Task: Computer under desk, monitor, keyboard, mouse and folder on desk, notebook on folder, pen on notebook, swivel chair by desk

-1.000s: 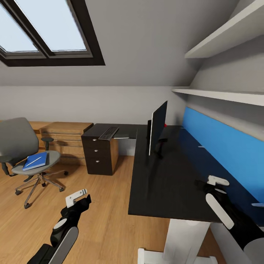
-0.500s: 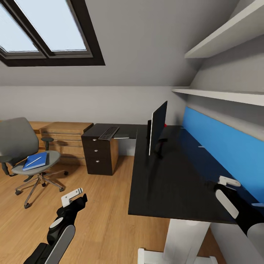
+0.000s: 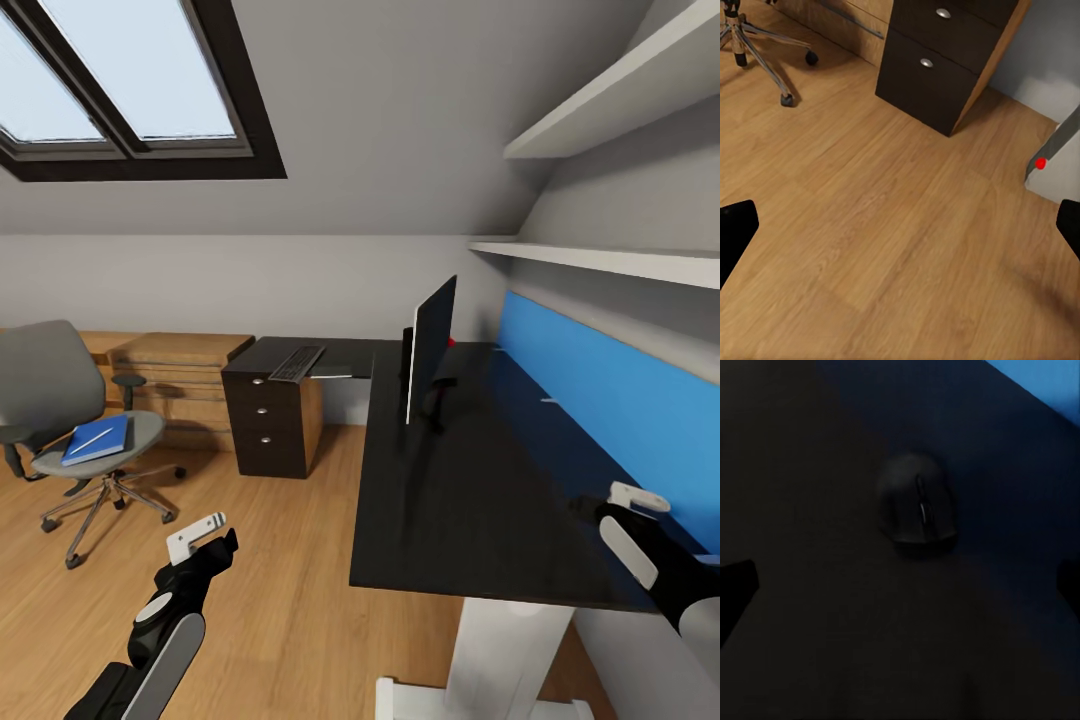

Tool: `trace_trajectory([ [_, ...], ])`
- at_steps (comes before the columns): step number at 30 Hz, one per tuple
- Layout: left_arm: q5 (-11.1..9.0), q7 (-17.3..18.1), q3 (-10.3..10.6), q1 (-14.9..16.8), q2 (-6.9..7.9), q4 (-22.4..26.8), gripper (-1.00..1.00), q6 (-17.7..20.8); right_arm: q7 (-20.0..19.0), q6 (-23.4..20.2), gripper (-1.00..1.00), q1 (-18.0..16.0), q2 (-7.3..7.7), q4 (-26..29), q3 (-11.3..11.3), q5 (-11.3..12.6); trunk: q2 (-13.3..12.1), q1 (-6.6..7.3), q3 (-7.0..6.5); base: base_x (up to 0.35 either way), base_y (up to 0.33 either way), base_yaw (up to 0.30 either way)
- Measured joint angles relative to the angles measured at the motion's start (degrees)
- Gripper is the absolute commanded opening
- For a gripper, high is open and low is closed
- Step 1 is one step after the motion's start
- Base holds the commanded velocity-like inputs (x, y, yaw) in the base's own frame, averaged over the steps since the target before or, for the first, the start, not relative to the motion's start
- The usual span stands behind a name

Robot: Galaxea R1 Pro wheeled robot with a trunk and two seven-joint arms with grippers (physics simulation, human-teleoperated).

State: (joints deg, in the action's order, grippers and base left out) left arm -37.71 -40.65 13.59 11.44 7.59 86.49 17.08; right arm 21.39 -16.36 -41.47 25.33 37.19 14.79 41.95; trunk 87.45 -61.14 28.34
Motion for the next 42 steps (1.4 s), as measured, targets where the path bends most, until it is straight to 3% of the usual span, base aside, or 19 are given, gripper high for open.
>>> trace_trajectory([
  [35, 0.0, 0.1, 0.1, 0.0, 0.00, -0.1, 1.00, 0.0, -1.6, 0.9, 1.00, -1.0, 1.85, -2.2, 0.0, 0.0, 0.0, 0.01, 0.00, 0.104, -0.034, 0.000],
  [42, 0.0, 0.0, 0.1, 0.0, 0.00, -0.1, 1.00, 0.0, -3.6, 0.9, 1.00, -1.0, 2.09, -2.7, 0.0, 0.0, 0.0, 0.00, 0.00, 0.074, -0.073, 0.000],
])
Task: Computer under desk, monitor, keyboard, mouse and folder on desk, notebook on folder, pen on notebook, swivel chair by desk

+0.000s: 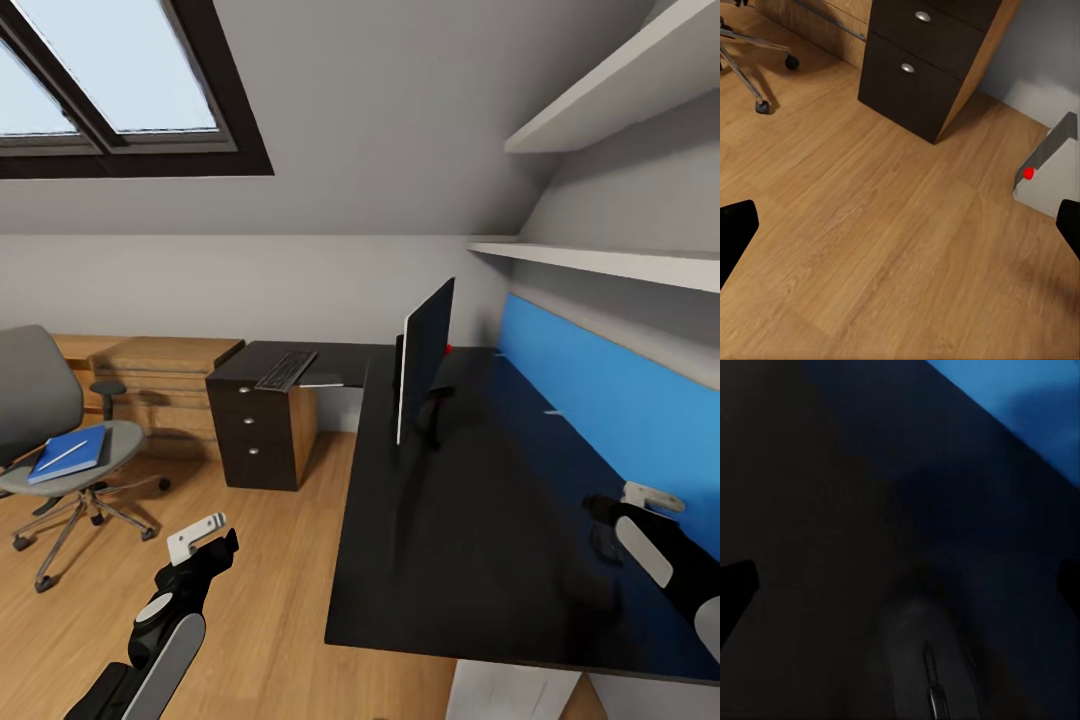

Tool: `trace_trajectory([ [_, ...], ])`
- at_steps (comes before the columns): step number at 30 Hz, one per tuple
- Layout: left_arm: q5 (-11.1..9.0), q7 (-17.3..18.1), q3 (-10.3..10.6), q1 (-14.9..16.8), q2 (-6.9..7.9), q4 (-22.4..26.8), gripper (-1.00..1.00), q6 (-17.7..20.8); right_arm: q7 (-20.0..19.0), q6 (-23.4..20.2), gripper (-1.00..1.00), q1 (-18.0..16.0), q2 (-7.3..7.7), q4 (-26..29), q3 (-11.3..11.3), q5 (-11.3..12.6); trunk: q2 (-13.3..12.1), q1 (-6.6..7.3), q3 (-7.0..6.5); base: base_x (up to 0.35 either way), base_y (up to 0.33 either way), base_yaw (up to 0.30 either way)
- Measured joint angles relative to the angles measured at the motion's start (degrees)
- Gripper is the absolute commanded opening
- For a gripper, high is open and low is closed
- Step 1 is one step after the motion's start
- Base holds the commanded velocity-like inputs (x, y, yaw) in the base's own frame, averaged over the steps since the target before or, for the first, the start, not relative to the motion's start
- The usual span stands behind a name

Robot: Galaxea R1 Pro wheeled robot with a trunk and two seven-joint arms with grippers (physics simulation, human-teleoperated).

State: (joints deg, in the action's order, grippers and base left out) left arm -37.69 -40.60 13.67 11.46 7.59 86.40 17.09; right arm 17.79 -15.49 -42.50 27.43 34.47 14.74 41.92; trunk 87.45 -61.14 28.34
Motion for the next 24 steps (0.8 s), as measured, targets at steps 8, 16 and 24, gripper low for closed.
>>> trace_trajectory([
  [8, -0.1, 0.0, 0.0, 0.0, 0.00, 0.0, 1.00, 0.0, -1.7, 0.7, 1.00, -0.2, 0.85, -2.4, -0.1, 0.1, 0.0, 0.00, 0.00, 0.004, -0.004, 0.000],
  [16, -0.1, 0.0, 0.0, 0.0, 0.00, 0.1, 1.00, 0.0, -4.1, 1.2, 1.00, -3.0, 0.96, -7.5, -0.1, 0.1, 0.0, 0.00, 0.00, 0.000, 0.000, 0.000],
  [24, -0.1, 0.0, 0.0, 0.0, -0.08, 1.3, 1.00, 0.0, -4.4, 1.0, 1.00, -3.7, 0.94, -9.0, -0.1, 0.1, 0.0, 0.00, 0.00, 0.000, 0.000, 0.000],
])
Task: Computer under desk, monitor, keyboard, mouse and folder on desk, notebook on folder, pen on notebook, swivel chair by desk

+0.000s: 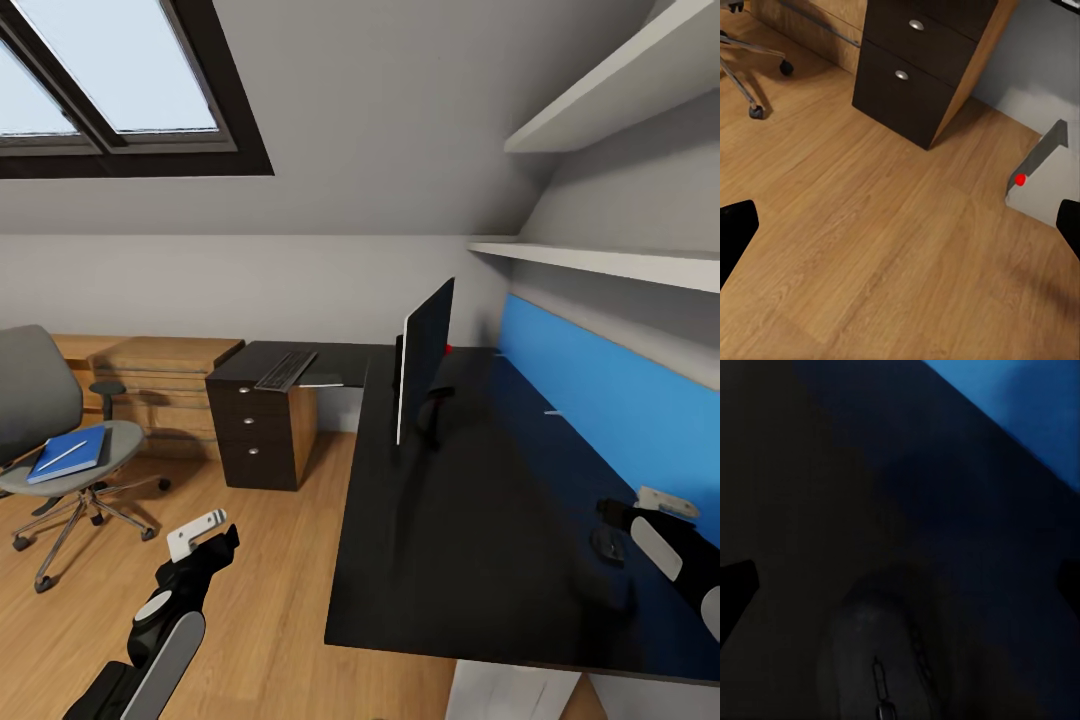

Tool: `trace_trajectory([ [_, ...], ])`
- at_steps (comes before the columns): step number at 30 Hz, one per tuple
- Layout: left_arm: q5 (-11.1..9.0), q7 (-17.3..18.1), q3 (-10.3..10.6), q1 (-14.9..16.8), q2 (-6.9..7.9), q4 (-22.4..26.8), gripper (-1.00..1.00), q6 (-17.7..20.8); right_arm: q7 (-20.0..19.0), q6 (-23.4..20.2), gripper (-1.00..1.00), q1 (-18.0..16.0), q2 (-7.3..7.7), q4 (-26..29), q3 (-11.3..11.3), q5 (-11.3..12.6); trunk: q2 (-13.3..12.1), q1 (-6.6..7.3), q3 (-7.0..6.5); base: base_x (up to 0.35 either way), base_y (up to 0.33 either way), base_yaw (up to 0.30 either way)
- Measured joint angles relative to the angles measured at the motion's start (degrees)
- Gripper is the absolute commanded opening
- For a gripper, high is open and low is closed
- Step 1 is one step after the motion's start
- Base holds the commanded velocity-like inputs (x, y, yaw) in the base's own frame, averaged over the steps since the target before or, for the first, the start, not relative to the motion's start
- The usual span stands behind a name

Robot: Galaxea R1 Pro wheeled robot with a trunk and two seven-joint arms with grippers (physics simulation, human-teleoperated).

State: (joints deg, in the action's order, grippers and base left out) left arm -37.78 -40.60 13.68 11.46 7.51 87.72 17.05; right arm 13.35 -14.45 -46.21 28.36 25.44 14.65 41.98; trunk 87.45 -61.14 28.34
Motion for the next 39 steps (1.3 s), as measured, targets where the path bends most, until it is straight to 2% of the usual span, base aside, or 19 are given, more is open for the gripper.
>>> trace_trajectory([
  [9, 0.0, 0.0, 0.0, 0.0, -0.11, 0.4, 1.00, -0.1, 0.0, -0.8, 1.00, -0.1, -0.13, -0.1, 0.1, 0.0, 0.0, 0.00, 0.00, 0.000, 0.000, 0.000],
  [15, 0.0, -0.1, 0.0, 0.0, -0.17, 0.5, 1.00, -0.1, 0.0, -4.7, 1.00, -0.1, -0.20, 0.0, 0.1, -0.1, 0.0, 0.00, 0.00, 0.000, 0.000, 0.000],
  [23, 0.0, -0.1, 0.0, 0.0, -0.18, 0.5, 1.00, -0.1, 0.0, -7.5, 1.00, -0.2, -0.23, 0.1, 0.2, -0.1, 0.0, 0.00, 0.00, 0.000, 0.000, 0.000],
  [32, 0.0, -0.1, 0.0, 0.0, -0.25, 0.5, 1.00, -0.1, 0.0, -8.4, 1.00, -0.2, -0.23, 0.0, 0.2, 0.0, 0.0, 0.00, 0.00, 0.000, 0.000, 0.000],
  [39, 0.0, -0.1, 0.0, 0.0, -0.27, 0.5, 1.00, -0.1, 0.0, -8.5, 1.00, -0.2, -0.38, 0.0, 0.2, 0.0, 2.8, -1.53, 1.25, 0.000, 0.000, 0.000],
])
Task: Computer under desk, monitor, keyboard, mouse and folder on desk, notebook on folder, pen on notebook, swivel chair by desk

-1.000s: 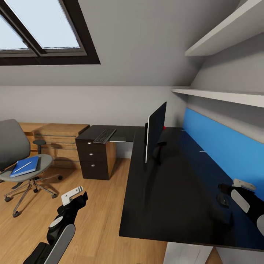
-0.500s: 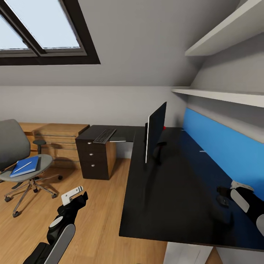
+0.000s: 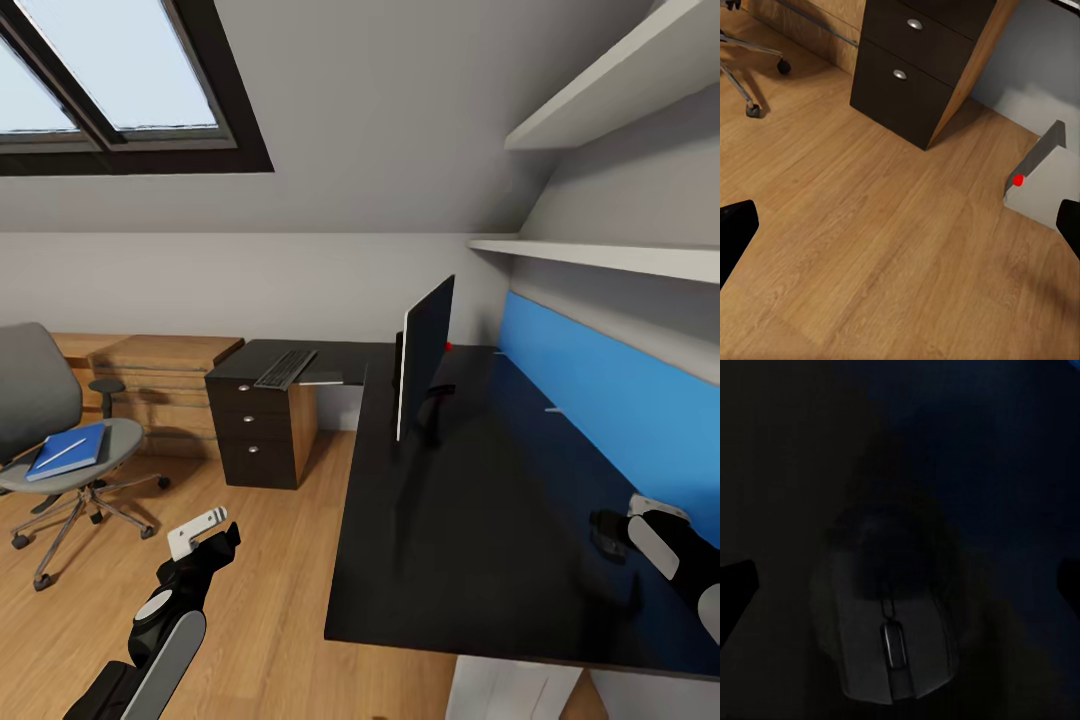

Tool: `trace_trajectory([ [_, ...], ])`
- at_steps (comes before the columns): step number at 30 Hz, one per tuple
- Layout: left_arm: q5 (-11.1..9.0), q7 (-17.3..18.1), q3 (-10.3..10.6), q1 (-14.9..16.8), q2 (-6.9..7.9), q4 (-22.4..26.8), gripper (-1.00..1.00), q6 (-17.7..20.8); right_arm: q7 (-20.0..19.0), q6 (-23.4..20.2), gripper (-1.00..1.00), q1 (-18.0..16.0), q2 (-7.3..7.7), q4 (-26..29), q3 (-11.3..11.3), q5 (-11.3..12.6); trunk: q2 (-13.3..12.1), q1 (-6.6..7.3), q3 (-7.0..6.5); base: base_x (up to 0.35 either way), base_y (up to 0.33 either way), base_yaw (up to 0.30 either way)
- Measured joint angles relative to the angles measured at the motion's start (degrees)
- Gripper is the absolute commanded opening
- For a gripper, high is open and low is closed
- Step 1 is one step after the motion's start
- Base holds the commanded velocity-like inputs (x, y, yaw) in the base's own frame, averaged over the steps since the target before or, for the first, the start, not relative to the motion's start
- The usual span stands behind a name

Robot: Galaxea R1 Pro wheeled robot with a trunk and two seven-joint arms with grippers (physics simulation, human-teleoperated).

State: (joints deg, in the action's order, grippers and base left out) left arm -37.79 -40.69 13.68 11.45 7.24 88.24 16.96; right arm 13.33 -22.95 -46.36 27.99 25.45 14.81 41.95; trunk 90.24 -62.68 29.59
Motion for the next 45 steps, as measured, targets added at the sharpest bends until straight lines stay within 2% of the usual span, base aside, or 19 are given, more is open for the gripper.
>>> trace_trajectory([
  [18, 0.0, 0.0, 0.0, 0.0, 0.00, 0.0, 1.00, 0.0, 0.0, 0.0, 1.00, 0.0, 0.03, 0.0, 0.0, -0.1, 7.2, -3.96, 3.23, 0.000, 0.000, 0.000],
  [26, 0.0, 0.0, 0.0, 0.0, 0.00, 0.0, 1.00, 0.0, 0.0, 0.1, 1.00, 0.0, -0.02, 0.1, 0.0, -0.1, 7.2, -3.96, 3.24, 0.000, 0.000, 0.000],
  [29, 0.0, 0.0, 0.0, 0.0, 0.00, 0.0, 1.00, 0.0, 0.0, 0.1, 1.00, 0.0, -0.03, 0.1, 0.0, -0.1, 8.4, -4.61, 3.77, 0.000, 0.000, 0.000],
  [36, 0.0, 0.0, 0.0, 0.0, 0.00, 0.0, 1.00, 0.0, 0.0, 0.1, 1.00, 0.0, -0.03, 0.1, 0.0, -0.1, 8.4, -4.62, 3.78, 0.000, 0.000, 0.000],
  [37, 0.0, 0.0, 0.0, 0.0, 0.00, 0.0, 1.00, 0.0, 0.0, 0.1, -1.00, 0.0, -0.03, 0.1, 0.0, -0.1, 8.4, -4.62, 3.78, 0.000, 0.000, 0.000],
  [45, 0.0, 0.0, 0.0, 0.0, 0.00, 0.0, 1.00, 0.0, -0.1, 0.1, -1.00, 0.0, -0.09, 0.2, 0.1, -0.3, 8.4, -4.62, 3.78, 0.000, 0.000, 0.000],
])
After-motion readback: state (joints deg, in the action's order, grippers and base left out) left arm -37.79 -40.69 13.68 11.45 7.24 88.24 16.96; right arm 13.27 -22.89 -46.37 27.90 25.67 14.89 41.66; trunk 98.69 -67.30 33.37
